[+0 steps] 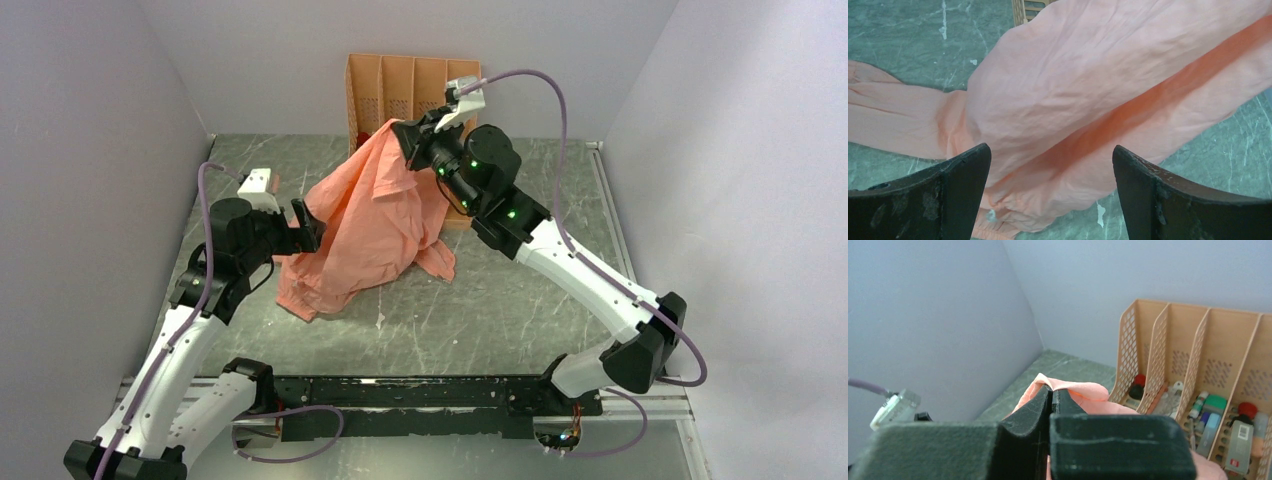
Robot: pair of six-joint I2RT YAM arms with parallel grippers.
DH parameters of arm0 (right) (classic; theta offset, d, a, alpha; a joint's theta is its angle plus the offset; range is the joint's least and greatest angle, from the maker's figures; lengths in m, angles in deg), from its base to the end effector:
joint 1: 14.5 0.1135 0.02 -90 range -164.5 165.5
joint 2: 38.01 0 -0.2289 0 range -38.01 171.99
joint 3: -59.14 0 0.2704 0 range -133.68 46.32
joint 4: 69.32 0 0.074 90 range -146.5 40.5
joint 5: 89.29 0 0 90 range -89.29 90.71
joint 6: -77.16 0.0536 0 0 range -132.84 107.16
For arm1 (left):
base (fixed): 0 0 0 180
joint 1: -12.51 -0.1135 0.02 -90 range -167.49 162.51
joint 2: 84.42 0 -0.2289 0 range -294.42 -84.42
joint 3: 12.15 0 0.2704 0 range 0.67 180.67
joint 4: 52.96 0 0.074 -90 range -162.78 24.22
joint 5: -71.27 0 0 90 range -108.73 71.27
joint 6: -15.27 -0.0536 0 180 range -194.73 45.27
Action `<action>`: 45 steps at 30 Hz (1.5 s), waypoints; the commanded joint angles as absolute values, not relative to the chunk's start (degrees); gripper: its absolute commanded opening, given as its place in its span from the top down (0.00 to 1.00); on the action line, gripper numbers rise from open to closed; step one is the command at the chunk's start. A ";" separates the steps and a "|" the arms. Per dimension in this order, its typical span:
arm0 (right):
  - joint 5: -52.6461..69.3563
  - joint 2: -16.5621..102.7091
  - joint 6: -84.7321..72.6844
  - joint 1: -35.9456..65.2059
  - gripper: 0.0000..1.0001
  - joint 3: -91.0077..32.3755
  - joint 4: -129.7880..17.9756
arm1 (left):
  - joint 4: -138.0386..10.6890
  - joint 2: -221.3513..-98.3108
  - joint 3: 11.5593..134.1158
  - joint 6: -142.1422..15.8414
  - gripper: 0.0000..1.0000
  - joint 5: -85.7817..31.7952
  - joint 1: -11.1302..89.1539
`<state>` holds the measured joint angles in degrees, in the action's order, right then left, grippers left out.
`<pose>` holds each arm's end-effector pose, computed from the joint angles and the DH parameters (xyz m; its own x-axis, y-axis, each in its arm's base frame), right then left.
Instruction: Zip up the jacket
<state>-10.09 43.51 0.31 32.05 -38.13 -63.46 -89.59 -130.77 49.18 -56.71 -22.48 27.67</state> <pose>0.2626 0.2626 0.4350 -0.0183 0.3056 -0.9520 -0.5977 0.7600 0.2555 0.2324 -0.0666 0.3020 -0.4375 -0.2013 -0.8764 0.1938 0.9306 -0.3105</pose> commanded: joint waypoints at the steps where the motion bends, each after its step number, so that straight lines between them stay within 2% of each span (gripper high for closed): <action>1: -14.50 40.25 -3.65 32.26 1.00 -40.52 -68.19 | -88.33 -131.08 48.72 -56.81 0.05 -24.38 27.77; 13: -16.15 34.39 -6.71 32.24 1.00 -44.24 -65.48 | -83.51 -138.53 49.29 -54.66 0.05 -33.00 27.80; 22: -17.60 30.89 -7.58 32.26 1.00 -43.85 -61.36 | -67.77 -147.45 50.24 -49.20 0.05 -48.83 28.98; 35: -17.24 25.90 -9.37 32.26 1.00 -42.70 -55.62 | -60.09 -167.91 63.71 -46.65 0.05 -50.37 40.27; 45: -16.56 22.63 -8.57 32.26 1.00 -46.23 -49.50 | -51.30 -183.68 74.44 -42.09 0.05 -53.33 53.36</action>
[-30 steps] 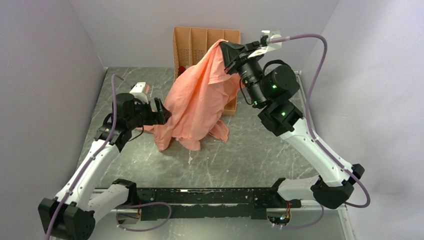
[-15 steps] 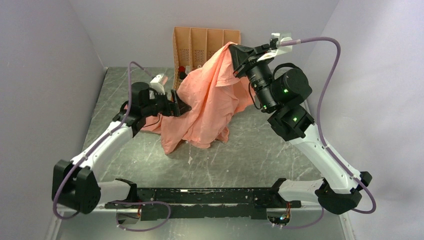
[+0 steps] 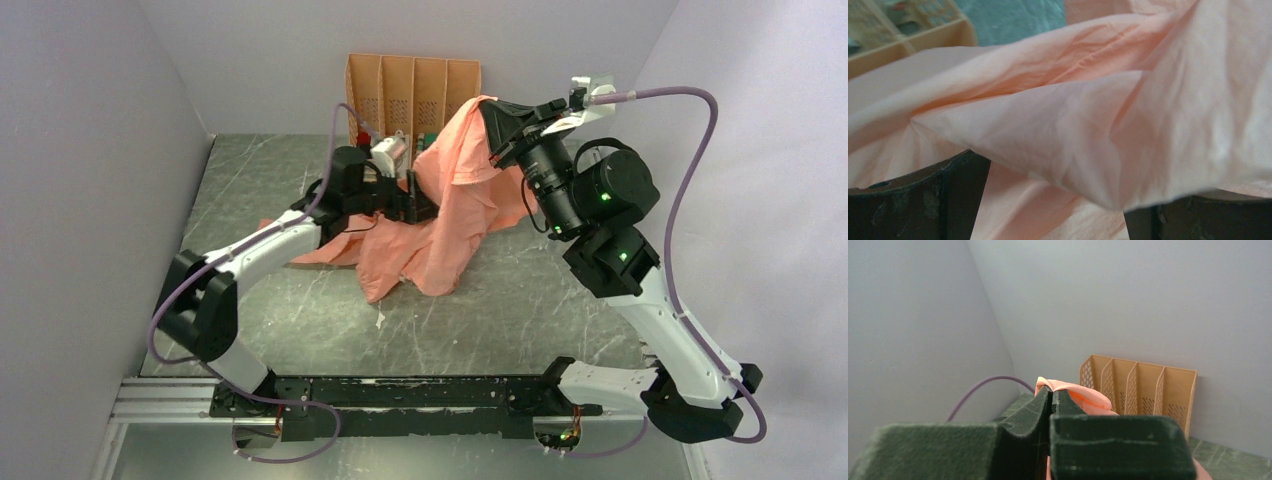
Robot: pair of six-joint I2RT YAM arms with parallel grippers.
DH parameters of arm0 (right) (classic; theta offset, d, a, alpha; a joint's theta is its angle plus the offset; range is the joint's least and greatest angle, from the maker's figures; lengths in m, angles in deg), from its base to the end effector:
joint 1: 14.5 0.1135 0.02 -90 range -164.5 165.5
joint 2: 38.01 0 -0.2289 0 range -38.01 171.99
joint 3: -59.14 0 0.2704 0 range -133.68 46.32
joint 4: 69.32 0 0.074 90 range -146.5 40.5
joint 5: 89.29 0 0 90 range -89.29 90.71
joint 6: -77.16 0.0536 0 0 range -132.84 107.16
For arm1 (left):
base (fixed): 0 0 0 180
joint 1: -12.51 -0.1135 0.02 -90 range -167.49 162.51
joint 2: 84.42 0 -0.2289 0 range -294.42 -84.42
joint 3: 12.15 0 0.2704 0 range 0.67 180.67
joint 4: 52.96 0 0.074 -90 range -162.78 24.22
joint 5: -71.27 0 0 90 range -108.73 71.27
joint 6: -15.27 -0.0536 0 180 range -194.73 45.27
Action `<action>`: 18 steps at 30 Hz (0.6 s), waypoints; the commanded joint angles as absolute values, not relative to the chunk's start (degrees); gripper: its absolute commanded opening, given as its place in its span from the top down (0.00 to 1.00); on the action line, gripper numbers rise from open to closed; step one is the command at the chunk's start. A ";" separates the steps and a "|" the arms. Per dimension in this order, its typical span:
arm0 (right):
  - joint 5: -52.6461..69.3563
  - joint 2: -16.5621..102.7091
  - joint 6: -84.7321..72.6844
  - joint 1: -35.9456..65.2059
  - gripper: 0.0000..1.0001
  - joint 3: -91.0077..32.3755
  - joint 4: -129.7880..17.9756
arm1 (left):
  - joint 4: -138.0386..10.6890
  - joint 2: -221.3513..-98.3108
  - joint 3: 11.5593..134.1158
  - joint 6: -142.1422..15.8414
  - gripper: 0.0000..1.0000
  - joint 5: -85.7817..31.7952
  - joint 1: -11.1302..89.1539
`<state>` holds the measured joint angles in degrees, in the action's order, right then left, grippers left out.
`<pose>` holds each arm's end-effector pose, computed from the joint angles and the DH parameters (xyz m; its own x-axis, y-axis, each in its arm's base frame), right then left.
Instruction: Zip up the jacket
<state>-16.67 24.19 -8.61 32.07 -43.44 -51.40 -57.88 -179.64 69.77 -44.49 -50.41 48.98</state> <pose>0.1731 0.1596 0.5390 0.2248 0.3399 -0.9132 -0.5213 0.8338 0.1820 0.3191 -0.2709 0.2418 -0.6740 -0.0348 -0.7379 0.6569 0.4287 -0.6202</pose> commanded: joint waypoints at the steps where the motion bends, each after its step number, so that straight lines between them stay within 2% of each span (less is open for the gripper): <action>1: -16.62 22.29 -8.61 32.26 1.00 -46.42 -48.90 | -50.15 -185.11 76.24 -41.42 0.05 -53.82 54.39; 8: -16.10 19.63 -8.36 32.28 1.00 -47.54 -45.75 | -43.59 -197.03 91.56 -34.61 0.05 -59.99 59.94; 13: -15.55 19.36 -7.79 32.22 1.00 -48.87 -43.19 | -45.37 -205.34 105.11 -32.67 0.05 -61.67 62.38; 18: -13.64 19.82 -6.90 32.26 1.00 -48.36 -41.04 | -52.21 -202.27 102.45 -36.52 0.05 -57.54 61.98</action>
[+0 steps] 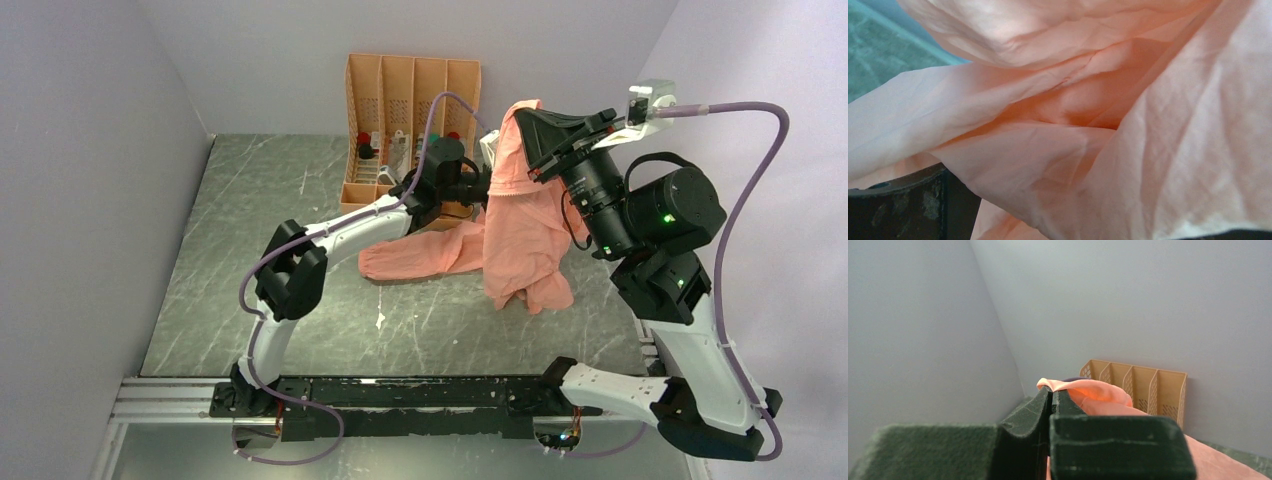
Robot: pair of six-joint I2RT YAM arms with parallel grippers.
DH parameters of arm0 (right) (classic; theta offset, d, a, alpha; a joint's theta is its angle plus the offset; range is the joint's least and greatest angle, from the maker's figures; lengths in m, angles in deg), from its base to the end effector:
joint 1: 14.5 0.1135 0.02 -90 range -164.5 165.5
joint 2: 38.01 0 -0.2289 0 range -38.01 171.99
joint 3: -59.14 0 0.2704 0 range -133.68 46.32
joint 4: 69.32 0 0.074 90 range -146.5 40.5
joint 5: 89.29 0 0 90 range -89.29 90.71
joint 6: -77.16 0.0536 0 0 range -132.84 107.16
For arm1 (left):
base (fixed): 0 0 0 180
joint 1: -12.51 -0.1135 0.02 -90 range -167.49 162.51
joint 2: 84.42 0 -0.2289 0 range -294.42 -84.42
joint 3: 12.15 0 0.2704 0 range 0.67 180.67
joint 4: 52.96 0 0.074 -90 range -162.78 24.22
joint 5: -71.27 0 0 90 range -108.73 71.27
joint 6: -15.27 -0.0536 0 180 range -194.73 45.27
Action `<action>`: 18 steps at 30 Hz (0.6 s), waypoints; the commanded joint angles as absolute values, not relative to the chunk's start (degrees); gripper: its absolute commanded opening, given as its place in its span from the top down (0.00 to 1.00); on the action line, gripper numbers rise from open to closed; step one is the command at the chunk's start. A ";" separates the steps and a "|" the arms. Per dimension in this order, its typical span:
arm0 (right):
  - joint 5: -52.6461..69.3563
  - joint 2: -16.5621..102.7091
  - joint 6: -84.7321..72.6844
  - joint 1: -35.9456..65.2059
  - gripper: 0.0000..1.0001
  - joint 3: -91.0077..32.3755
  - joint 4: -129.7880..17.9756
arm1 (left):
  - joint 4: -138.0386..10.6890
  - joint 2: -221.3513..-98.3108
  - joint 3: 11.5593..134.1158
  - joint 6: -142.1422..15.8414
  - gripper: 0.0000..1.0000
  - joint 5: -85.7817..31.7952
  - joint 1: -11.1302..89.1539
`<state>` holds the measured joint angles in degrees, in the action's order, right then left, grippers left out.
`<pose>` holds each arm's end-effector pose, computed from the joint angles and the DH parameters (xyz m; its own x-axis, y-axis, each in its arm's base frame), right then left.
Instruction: Zip up the jacket
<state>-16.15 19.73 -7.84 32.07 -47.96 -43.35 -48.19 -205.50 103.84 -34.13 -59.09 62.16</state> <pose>0.1412 0.1265 0.5620 0.2273 0.3614 -0.9043 -0.5338 0.8229 0.1947 0.3117 -0.4206 0.2849 -0.6535 0.0033 -0.7569 0.7569 0.0026 -0.6535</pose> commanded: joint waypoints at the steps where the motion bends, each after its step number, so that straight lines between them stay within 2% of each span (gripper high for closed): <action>1: -12.88 19.76 -6.76 32.24 1.00 -47.68 -41.09 | -54.47 -200.31 100.19 -38.27 0.05 -55.49 61.65; 7: -6.73 21.76 -5.53 32.26 1.00 -44.06 -41.20 | -72.19 -188.23 89.40 -48.14 0.05 -39.51 60.55; 9: -4.21 22.80 -5.29 32.26 1.00 -43.03 -41.06 | -78.19 -184.41 86.07 -49.67 0.05 -29.46 60.46; 14: 4.12 25.55 -4.58 32.26 1.00 -40.71 -40.87 | -89.82 -174.30 77.76 -49.40 0.05 -10.39 58.47; 18: 8.44 28.75 -2.79 32.26 1.00 -37.55 -41.78 | -95.67 -163.60 70.72 -47.18 0.05 -2.68 53.77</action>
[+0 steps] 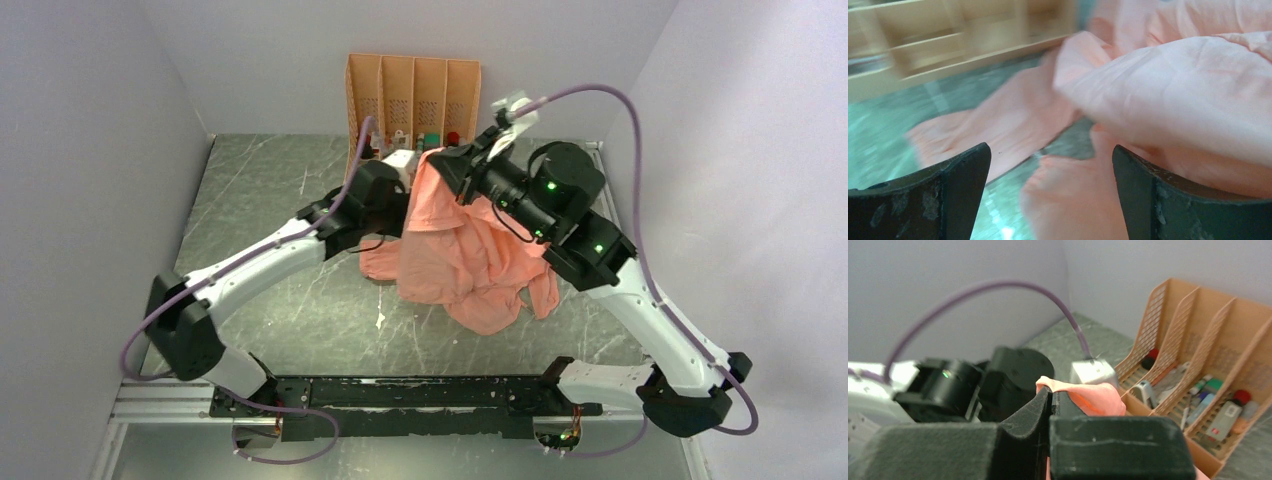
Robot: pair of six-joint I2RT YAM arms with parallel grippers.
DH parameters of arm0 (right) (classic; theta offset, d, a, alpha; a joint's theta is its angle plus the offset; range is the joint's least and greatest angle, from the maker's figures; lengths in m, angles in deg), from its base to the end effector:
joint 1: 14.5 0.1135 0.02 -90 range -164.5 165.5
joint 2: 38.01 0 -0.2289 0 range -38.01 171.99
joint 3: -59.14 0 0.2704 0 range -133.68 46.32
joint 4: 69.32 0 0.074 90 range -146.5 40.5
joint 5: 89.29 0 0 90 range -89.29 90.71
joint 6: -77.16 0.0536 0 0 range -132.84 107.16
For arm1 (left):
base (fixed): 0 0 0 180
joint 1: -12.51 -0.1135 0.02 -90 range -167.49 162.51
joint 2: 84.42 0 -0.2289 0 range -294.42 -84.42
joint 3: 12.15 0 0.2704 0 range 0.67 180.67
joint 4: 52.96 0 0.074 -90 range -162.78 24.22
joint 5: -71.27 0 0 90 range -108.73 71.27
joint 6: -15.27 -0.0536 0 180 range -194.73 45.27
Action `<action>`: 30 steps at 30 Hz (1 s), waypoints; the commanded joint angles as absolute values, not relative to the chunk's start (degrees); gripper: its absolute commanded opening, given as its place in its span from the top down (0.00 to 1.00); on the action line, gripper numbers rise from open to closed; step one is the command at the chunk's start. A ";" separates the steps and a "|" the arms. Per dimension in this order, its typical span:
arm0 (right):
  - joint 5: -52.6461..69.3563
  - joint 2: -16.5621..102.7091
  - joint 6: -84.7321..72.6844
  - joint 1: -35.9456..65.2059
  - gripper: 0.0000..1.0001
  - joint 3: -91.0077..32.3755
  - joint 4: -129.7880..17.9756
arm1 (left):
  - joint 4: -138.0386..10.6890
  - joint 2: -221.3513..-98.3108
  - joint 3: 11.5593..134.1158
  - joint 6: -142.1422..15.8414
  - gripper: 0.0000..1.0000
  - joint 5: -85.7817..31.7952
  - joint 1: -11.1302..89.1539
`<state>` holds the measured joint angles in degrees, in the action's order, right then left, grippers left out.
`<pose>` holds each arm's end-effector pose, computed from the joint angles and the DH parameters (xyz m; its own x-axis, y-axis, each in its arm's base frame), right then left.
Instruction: Zip up the jacket
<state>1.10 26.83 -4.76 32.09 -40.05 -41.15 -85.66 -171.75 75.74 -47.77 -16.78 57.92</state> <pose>0.1872 0.1984 0.4870 -0.0295 0.1733 -0.9844 -0.7342 0.6645 0.1390 0.2735 -0.2749 0.2769 -0.6464 0.0103 -0.7629 0.4470 0.8154 -0.3678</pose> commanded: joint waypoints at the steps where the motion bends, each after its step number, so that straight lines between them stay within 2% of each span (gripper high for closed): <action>1: 9.39 29.65 -2.29 32.26 1.00 -36.53 -42.39 | -96.34 -160.80 69.05 -46.46 0.05 -1.08 52.39; 8: 14.12 40.16 0.98 34.07 1.00 -32.57 -45.57 | -95.92 -144.71 62.86 -45.45 0.05 4.28 48.99; 15: 13.49 52.32 -0.81 40.89 1.00 -35.66 -42.72 | -97.42 -141.28 64.68 -47.70 0.05 8.64 48.99; 16: 13.54 53.30 -1.01 41.62 0.95 -35.76 -42.46 | -97.23 -141.02 64.46 -48.15 0.05 9.08 48.99; 19: 11.63 54.21 -2.00 43.66 0.68 -35.24 -41.65 | -97.08 -140.38 63.93 -49.00 0.05 10.93 48.98; 22: 9.26 51.62 -1.60 43.82 0.51 -31.90 -43.57 | -97.52 -140.18 63.61 -49.32 0.05 12.35 48.99; 24: 6.61 49.07 -1.41 43.82 0.47 -29.51 -44.62 | -97.10 -140.12 63.30 -49.97 0.05 12.45 48.99; 30: -3.21 40.16 -0.95 43.75 0.42 -22.36 -45.75 | -94.85 -141.26 62.43 -51.03 0.05 11.14 48.99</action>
<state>5.27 45.98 -1.22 43.81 -25.89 -43.07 -97.15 -140.83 63.37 -49.30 10.96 48.78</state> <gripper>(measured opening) 0.563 0.954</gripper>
